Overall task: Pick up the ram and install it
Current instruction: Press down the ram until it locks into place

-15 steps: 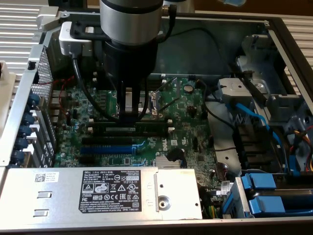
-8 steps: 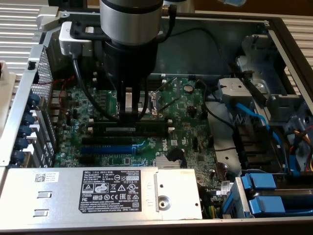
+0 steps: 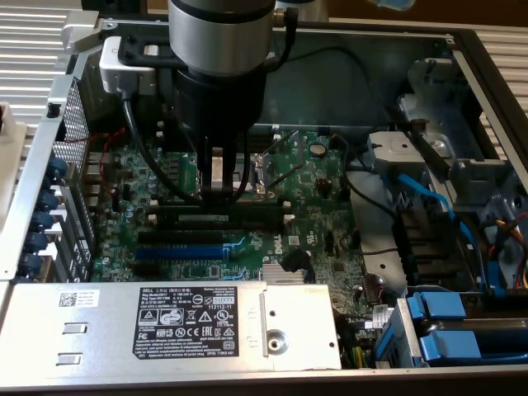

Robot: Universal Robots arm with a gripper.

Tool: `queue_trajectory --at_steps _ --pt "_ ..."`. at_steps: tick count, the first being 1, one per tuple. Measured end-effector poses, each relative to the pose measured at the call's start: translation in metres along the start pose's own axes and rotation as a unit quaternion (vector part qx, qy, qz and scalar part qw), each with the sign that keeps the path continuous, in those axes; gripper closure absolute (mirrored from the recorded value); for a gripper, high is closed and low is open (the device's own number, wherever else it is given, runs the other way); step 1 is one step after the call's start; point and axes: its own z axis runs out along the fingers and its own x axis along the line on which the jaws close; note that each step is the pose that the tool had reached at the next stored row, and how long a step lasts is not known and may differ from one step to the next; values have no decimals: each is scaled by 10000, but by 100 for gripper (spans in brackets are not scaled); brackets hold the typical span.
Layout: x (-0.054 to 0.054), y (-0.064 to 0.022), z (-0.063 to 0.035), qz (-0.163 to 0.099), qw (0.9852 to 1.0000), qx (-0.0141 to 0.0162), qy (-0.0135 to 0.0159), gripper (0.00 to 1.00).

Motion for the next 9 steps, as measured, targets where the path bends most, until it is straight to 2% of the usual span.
queue_trajectory --at_steps 9 --pt "0 0 0 0 10000 0 0 89"
